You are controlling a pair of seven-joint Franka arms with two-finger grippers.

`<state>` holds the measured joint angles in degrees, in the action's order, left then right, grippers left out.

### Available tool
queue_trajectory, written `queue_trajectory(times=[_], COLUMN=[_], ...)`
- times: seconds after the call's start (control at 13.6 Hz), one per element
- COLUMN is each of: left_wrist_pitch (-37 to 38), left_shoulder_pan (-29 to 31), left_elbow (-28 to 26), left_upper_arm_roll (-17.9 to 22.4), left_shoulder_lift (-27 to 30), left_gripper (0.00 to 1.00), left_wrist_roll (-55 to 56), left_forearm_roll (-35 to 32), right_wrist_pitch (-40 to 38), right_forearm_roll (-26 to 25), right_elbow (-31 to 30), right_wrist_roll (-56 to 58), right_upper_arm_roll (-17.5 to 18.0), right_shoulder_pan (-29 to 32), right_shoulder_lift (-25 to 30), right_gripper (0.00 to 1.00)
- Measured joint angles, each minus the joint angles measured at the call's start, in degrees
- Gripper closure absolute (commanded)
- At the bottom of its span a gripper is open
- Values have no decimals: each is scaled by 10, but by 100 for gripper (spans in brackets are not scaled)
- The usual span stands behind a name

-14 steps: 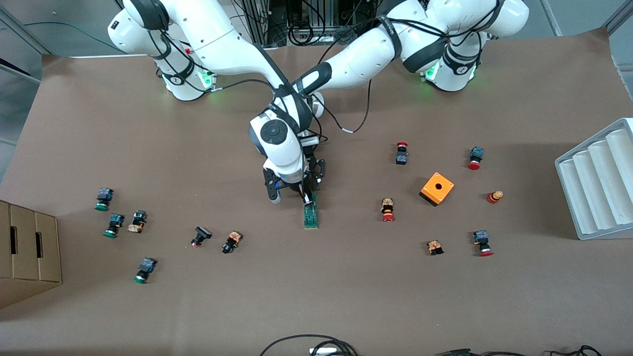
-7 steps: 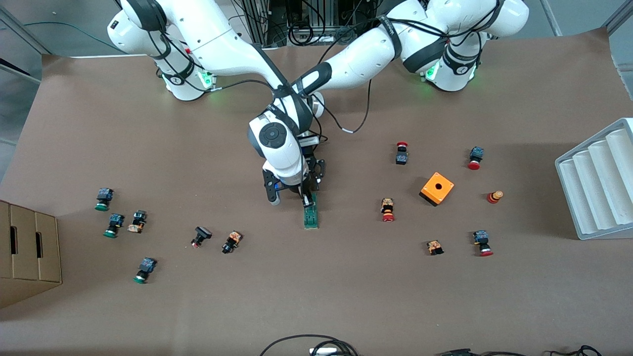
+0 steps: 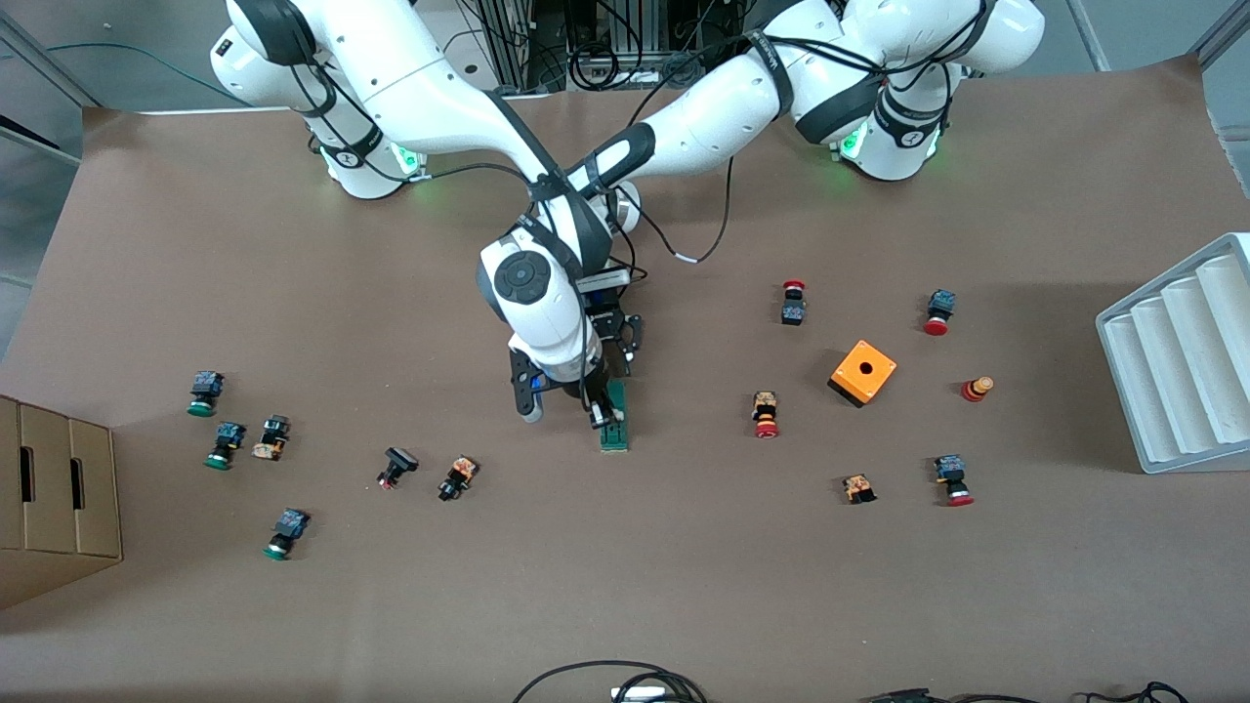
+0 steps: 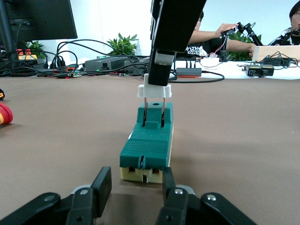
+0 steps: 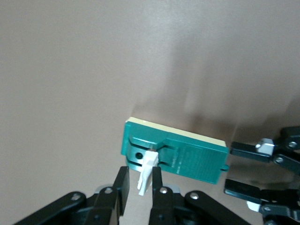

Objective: Close load switch with both arms
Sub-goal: 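Push the white lever across with the right gripper, left gripper holding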

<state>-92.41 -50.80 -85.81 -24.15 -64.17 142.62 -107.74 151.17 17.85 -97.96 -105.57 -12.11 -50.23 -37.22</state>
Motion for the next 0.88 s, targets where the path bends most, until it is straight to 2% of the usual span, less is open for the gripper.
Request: queue_trajectory(times=[0.22,0.88], left_wrist_pitch=[0,0], left_shoulder_pan=[0,0], left_elbow=[0,0], left_upper_arm_roll=[0,0], left_shoulder_lift=[0,0], left_gripper=[48,47], left_wrist_roll=[-3,-4], left_forearm_roll=[0,0], right_wrist_pitch=[-1,-3], right_forearm_roll=[1,1], right_elbow=[4,28], right_wrist_roll=[0,0], right_upper_arm_roll=[0,-1], right_shoulder_pan=[0,0], right_shoulder_lift=[-4,-24], right_gripper=[78,78])
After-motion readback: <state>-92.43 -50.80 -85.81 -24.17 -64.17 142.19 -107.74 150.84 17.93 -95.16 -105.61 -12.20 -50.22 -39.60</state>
